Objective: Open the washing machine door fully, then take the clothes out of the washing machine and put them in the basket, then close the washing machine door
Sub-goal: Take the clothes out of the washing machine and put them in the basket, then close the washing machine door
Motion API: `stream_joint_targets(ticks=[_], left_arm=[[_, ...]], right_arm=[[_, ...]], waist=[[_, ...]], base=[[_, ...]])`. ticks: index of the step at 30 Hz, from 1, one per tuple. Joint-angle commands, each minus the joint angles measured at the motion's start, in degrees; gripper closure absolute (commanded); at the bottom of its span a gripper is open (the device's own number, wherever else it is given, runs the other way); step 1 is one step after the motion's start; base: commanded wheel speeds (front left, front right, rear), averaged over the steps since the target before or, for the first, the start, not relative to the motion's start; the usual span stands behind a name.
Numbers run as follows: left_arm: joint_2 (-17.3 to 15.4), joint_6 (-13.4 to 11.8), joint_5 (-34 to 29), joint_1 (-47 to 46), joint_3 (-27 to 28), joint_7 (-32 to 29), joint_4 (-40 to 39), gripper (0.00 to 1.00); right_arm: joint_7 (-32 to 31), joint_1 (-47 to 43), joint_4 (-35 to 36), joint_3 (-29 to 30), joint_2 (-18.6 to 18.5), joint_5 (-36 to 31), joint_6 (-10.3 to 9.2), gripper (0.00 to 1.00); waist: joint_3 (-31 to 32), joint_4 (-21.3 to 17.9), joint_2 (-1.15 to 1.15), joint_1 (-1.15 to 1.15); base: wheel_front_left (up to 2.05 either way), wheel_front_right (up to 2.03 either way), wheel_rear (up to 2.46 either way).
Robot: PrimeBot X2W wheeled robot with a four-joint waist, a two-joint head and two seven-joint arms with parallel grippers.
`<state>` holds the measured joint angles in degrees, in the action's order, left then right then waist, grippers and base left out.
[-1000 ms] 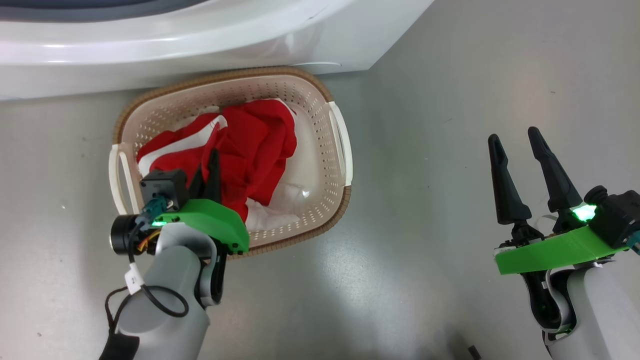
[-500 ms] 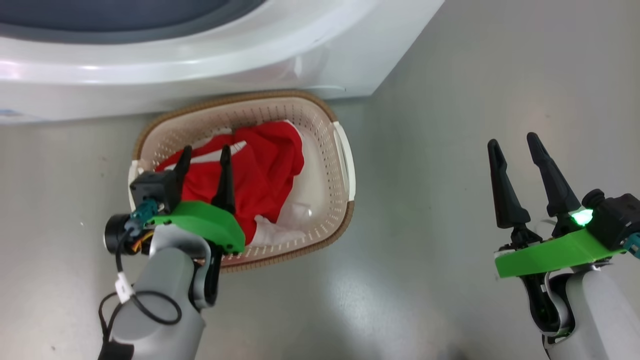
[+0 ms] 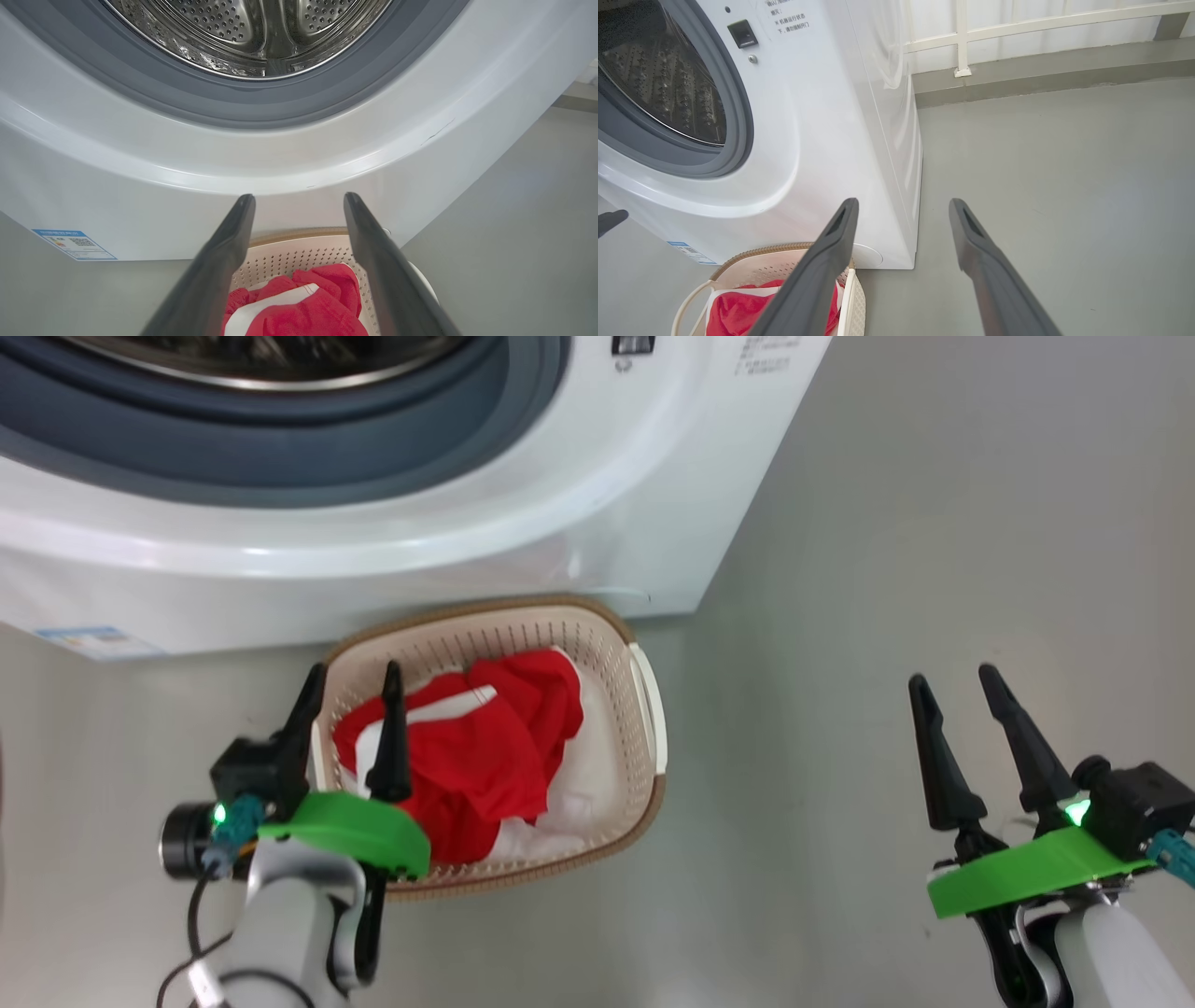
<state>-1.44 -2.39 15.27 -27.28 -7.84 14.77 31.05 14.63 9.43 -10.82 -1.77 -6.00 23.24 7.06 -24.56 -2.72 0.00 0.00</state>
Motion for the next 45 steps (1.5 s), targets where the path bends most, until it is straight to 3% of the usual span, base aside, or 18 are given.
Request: stream_joint_targets(ticks=[1, 25, 45], left_arm=[[-1.4, 0.6, -0.9, 2.2, 2.3, 0.2, -2.3, 0.0], [-1.4, 2.6, -4.6, 20.0, 10.7, 0.2, -17.4, 0.0], [-1.4, -0.1, -3.7, 27.1, 10.5, 0.2, -23.8, 0.0]], right_arm=[[0.4, -1.6, 0.9, -0.7, -0.4, -0.8, 0.43, 0.0], [0.4, -10.8, 0.7, 1.5, -0.1, -2.0, 0.43, 0.0], [0.4, -13.8, 1.1, 2.8, 0.2, -2.2, 0.43, 0.0]], waist=[[3.5, 0.7, 0.0, 0.0], [14.0, 1.3, 0.0, 0.0], [15.4, 0.8, 0.0, 0.0]], base=[[0.0, 0.0, 0.0], [0.0, 0.0, 0.0], [0.0, 0.0, 0.0]])
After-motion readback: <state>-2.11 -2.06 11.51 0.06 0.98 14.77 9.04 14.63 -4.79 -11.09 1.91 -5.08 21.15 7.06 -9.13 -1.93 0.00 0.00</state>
